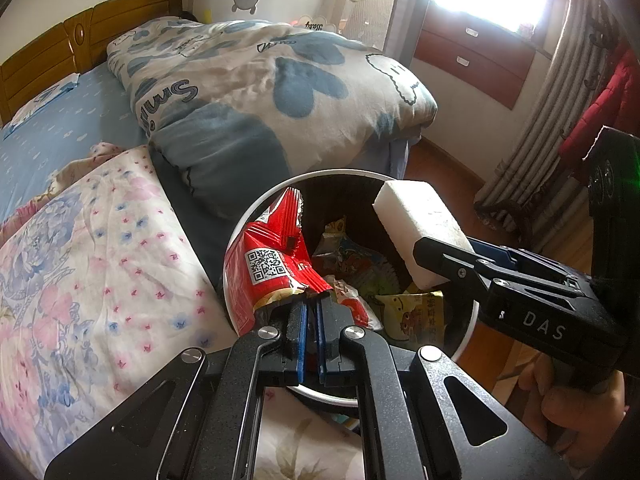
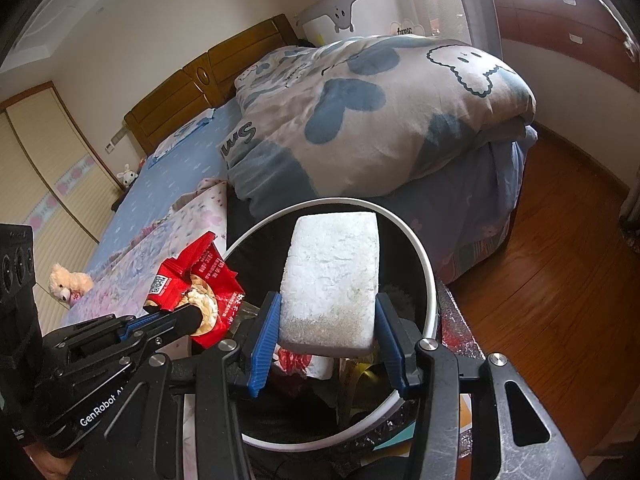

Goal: Collect trash

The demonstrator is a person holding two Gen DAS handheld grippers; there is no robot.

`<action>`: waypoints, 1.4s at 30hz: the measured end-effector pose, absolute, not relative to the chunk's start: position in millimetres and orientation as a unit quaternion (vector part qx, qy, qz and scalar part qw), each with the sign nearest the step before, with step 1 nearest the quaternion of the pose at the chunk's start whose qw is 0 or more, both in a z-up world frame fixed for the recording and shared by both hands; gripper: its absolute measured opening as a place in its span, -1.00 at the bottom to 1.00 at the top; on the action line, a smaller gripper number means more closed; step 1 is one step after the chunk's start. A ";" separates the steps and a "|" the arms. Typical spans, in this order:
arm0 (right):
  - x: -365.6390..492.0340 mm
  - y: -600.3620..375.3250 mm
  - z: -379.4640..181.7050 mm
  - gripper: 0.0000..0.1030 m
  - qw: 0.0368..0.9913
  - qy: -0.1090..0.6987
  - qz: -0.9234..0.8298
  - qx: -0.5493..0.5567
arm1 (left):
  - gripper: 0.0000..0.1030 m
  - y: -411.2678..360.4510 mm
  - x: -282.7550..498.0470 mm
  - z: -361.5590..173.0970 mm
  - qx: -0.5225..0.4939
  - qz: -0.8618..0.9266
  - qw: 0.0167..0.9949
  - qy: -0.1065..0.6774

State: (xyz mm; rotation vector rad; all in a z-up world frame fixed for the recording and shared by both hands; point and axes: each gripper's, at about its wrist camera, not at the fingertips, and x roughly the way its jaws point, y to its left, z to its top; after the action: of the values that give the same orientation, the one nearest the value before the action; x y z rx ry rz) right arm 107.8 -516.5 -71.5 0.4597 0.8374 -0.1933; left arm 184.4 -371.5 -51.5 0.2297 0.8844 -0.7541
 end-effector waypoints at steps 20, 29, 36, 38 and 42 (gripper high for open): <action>102.2 -524.5 -64.2 0.07 0.877 0.396 -0.099 0.252 | -0.02 -348.3 173.7 -43.0 0.093 -0.345 0.840 0.409; 81.9 -507.8 -46.6 0.19 0.886 0.375 -0.099 0.253 | 0.00 -303.9 145.9 -41.4 0.071 -0.331 0.851 0.402; 53.9 -473.5 -26.5 0.41 0.903 0.339 -0.103 0.244 | 0.14 -252.2 116.6 -35.5 0.050 -0.304 0.872 0.381; 47.8 -459.5 -22.6 0.45 0.907 0.332 -0.100 0.238 | 0.21 -235.3 107.6 -30.2 0.042 -0.292 0.881 0.370; 36.9 -429.6 -15.5 0.48 0.916 0.320 -0.099 0.222 | 0.42 -207.8 93.2 -16.7 0.029 -0.268 0.900 0.343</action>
State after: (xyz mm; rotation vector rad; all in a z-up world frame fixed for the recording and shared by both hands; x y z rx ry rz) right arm 36.9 -429.6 -15.5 0.4566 0.6587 -0.2040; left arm 93.2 -207.8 -16.7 0.0597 0.7103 -0.5551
